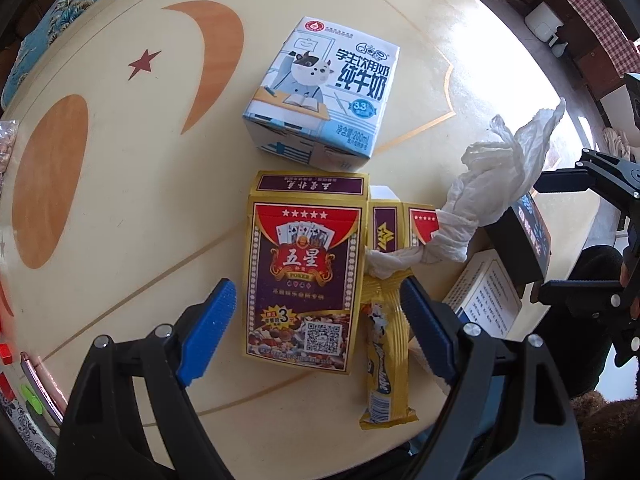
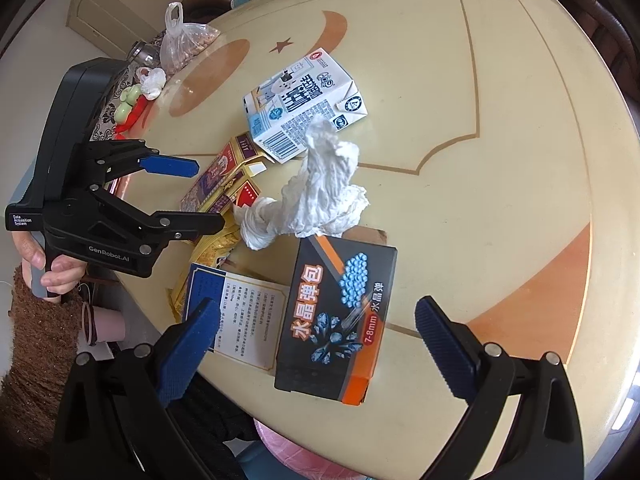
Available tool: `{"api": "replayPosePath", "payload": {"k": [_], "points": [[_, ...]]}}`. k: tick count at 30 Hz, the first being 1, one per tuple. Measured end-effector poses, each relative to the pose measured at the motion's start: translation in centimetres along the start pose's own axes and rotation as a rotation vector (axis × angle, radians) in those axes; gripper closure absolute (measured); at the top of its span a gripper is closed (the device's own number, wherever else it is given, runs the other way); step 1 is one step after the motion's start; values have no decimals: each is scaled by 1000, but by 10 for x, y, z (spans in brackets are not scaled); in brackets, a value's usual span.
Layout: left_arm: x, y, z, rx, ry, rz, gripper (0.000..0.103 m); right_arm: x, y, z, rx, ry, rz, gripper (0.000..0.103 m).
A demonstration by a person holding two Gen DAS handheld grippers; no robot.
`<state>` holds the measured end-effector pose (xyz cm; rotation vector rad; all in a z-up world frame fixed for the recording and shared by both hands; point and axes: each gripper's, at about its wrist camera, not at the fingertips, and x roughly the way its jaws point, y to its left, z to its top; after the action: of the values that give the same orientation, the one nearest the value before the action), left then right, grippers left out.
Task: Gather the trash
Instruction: 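Grasp the black-orange box with the right tool while the left tool grasps the yellow-red card box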
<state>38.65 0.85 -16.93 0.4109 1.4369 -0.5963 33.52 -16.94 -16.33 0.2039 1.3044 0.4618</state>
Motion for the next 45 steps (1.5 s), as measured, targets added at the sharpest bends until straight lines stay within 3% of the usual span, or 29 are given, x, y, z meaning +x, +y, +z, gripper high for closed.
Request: {"api": "replayPosePath", "payload": {"k": [10, 13, 16, 22, 32, 41, 45], "points": [[11, -10, -9, -1, -11, -1, 24, 14, -12, 2, 54, 15, 38, 22], [8, -5, -9, -21, -5, 4, 31, 14, -15, 3, 71, 8, 42, 37], [11, 1, -8, -46, 11, -16, 32, 17, -13, 3, 53, 6, 15, 49], [10, 10, -10, -76, 8, -18, 41, 16, -15, 2, 65, -8, 16, 51], [2, 20, -23, -139, -8, -8, 44, -8, -15, -4, 60, -58, -3, 51], [-38, 35, -35, -187, -70, -8, 44, -36, -23, -11, 80, -109, -21, 51], [-49, 32, -42, -193, -79, 5, 44, -30, -21, -16, 64, -73, -45, 51]]}}
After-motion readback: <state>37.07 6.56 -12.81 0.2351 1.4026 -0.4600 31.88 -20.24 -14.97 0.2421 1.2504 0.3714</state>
